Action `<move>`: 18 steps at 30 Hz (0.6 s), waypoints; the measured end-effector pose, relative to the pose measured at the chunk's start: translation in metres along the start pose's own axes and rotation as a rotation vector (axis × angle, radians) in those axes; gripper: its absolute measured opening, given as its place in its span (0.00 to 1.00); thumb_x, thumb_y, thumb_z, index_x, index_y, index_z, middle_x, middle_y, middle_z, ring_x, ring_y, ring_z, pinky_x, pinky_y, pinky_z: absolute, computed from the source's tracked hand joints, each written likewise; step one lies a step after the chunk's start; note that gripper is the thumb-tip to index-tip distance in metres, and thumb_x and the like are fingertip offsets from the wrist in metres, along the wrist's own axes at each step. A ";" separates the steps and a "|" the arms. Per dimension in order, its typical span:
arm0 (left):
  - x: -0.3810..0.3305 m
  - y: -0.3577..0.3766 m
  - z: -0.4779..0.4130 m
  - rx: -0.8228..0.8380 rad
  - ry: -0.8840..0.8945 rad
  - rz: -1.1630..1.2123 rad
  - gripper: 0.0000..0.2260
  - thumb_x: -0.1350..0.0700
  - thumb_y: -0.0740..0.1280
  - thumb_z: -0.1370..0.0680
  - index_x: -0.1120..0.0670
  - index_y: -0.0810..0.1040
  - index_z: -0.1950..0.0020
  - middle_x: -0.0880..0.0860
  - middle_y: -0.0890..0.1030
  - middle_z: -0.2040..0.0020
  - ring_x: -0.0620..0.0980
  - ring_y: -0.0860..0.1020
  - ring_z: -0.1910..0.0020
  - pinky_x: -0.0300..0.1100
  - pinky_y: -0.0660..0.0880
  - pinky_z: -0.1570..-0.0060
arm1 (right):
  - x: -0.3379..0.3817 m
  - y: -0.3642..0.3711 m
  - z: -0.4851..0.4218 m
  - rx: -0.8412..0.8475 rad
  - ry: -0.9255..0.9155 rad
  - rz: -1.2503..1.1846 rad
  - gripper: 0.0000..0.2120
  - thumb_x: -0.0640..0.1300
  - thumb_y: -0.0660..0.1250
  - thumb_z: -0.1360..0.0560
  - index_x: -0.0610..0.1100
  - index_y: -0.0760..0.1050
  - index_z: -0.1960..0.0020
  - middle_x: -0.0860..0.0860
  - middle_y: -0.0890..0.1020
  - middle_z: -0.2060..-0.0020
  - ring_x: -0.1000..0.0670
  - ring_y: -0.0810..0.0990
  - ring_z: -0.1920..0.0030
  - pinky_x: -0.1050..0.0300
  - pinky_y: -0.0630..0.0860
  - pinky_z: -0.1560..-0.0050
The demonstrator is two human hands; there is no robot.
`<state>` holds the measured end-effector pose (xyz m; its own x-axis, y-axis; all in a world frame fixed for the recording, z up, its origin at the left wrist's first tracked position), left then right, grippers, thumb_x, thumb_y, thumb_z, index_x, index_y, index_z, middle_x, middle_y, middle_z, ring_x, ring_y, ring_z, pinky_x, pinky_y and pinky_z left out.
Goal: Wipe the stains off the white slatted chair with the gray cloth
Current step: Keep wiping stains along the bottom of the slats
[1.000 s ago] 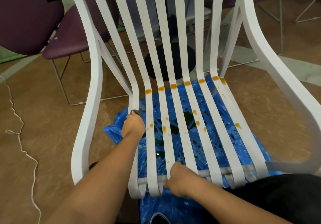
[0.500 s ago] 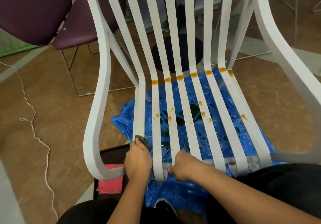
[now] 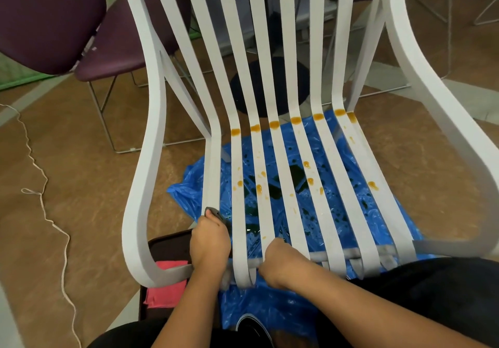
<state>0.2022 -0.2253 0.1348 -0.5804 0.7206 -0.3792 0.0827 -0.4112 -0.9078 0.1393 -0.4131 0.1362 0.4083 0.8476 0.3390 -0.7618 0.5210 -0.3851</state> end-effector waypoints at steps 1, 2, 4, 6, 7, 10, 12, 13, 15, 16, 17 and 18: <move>-0.008 0.000 -0.007 -0.004 0.019 -0.010 0.24 0.49 0.48 0.14 0.61 0.76 0.56 0.53 0.75 0.68 0.50 0.74 0.71 0.43 0.71 0.71 | 0.000 -0.001 0.000 -0.004 0.005 -0.023 0.30 0.42 0.66 0.21 0.35 0.57 0.25 0.47 0.75 0.50 0.47 0.76 0.52 0.57 0.71 0.55; -0.015 0.001 -0.015 0.000 0.040 -0.029 0.24 0.50 0.48 0.14 0.62 0.77 0.55 0.52 0.74 0.69 0.48 0.73 0.72 0.42 0.69 0.72 | 0.001 -0.001 0.002 -0.006 0.006 -0.031 0.31 0.42 0.66 0.21 0.35 0.56 0.24 0.47 0.76 0.49 0.47 0.75 0.52 0.57 0.71 0.55; -0.034 0.007 -0.035 0.029 0.093 -0.088 0.22 0.52 0.48 0.14 0.65 0.77 0.47 0.54 0.78 0.64 0.51 0.75 0.68 0.41 0.69 0.69 | 0.002 -0.002 0.004 -0.012 0.014 -0.044 0.34 0.43 0.66 0.21 0.35 0.52 0.22 0.47 0.77 0.45 0.48 0.76 0.50 0.57 0.72 0.54; -0.049 0.014 -0.058 0.035 0.118 -0.110 0.20 0.52 0.48 0.14 0.62 0.76 0.44 0.56 0.81 0.56 0.54 0.76 0.63 0.42 0.70 0.64 | 0.002 -0.002 0.006 -0.003 0.021 -0.038 0.38 0.43 0.66 0.20 0.35 0.46 0.21 0.46 0.77 0.40 0.47 0.78 0.44 0.56 0.74 0.49; -0.056 0.017 -0.070 0.031 0.129 -0.132 0.19 0.52 0.49 0.14 0.61 0.75 0.44 0.56 0.81 0.55 0.54 0.76 0.63 0.43 0.69 0.65 | 0.002 -0.002 0.006 -0.008 0.026 -0.042 0.38 0.43 0.65 0.21 0.36 0.45 0.21 0.46 0.77 0.38 0.47 0.78 0.41 0.56 0.74 0.46; -0.077 0.020 -0.092 0.019 0.146 -0.210 0.14 0.54 0.52 0.14 0.60 0.74 0.42 0.58 0.82 0.49 0.56 0.82 0.55 0.46 0.74 0.65 | 0.001 -0.003 0.006 -0.005 0.017 -0.092 0.33 0.43 0.65 0.21 0.38 0.52 0.22 0.47 0.77 0.38 0.47 0.78 0.40 0.57 0.73 0.47; -0.090 0.020 -0.099 0.037 0.157 -0.212 0.12 0.57 0.54 0.15 0.60 0.73 0.38 0.58 0.80 0.46 0.57 0.82 0.51 0.49 0.79 0.62 | 0.001 -0.005 0.007 0.006 0.010 -0.117 0.32 0.44 0.64 0.20 0.37 0.53 0.23 0.47 0.77 0.37 0.48 0.78 0.40 0.58 0.72 0.48; -0.095 0.021 -0.104 0.044 0.165 -0.222 0.12 0.57 0.54 0.15 0.60 0.72 0.37 0.58 0.80 0.45 0.57 0.81 0.50 0.49 0.79 0.61 | 0.002 -0.007 0.006 0.009 0.009 -0.119 0.32 0.44 0.64 0.20 0.37 0.53 0.22 0.47 0.76 0.36 0.48 0.78 0.39 0.59 0.72 0.47; -0.103 0.024 -0.118 0.069 0.161 -0.196 0.17 0.51 0.50 0.14 0.58 0.72 0.36 0.57 0.79 0.44 0.58 0.80 0.47 0.48 0.75 0.61 | 0.002 -0.008 0.008 0.029 0.025 -0.105 0.33 0.45 0.63 0.20 0.37 0.51 0.22 0.46 0.74 0.32 0.48 0.75 0.34 0.57 0.72 0.39; -0.107 0.024 -0.127 0.060 0.143 -0.185 0.20 0.48 0.47 0.14 0.57 0.71 0.35 0.57 0.78 0.43 0.58 0.79 0.45 0.48 0.72 0.59 | 0.003 -0.008 0.007 0.033 0.030 -0.094 0.32 0.45 0.63 0.19 0.37 0.52 0.22 0.46 0.73 0.31 0.47 0.74 0.33 0.56 0.71 0.35; -0.111 0.028 -0.134 0.065 0.146 -0.188 0.22 0.46 0.46 0.14 0.56 0.71 0.32 0.57 0.77 0.41 0.59 0.78 0.43 0.48 0.70 0.57 | 0.004 -0.009 0.007 0.024 0.027 -0.088 0.30 0.45 0.62 0.19 0.37 0.54 0.23 0.45 0.73 0.32 0.47 0.74 0.32 0.55 0.71 0.34; -0.116 0.031 -0.140 0.080 0.149 -0.200 0.23 0.45 0.45 0.15 0.55 0.69 0.29 0.58 0.76 0.38 0.59 0.77 0.41 0.50 0.69 0.55 | 0.005 -0.012 0.006 0.009 0.023 -0.084 0.28 0.44 0.62 0.19 0.37 0.56 0.24 0.45 0.74 0.32 0.46 0.75 0.32 0.55 0.71 0.34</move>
<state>0.3855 -0.2438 0.1255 -0.4529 0.8637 -0.2211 -0.0898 -0.2909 -0.9525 0.1468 -0.4158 0.1478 0.4822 0.8030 0.3502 -0.7289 0.5895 -0.3481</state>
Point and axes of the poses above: each hand's wrist, its own z-axis away from the middle knuckle, its own y-axis out of the palm, x = y × z, the point moved 8 cm from there along -z, towards the middle knuckle
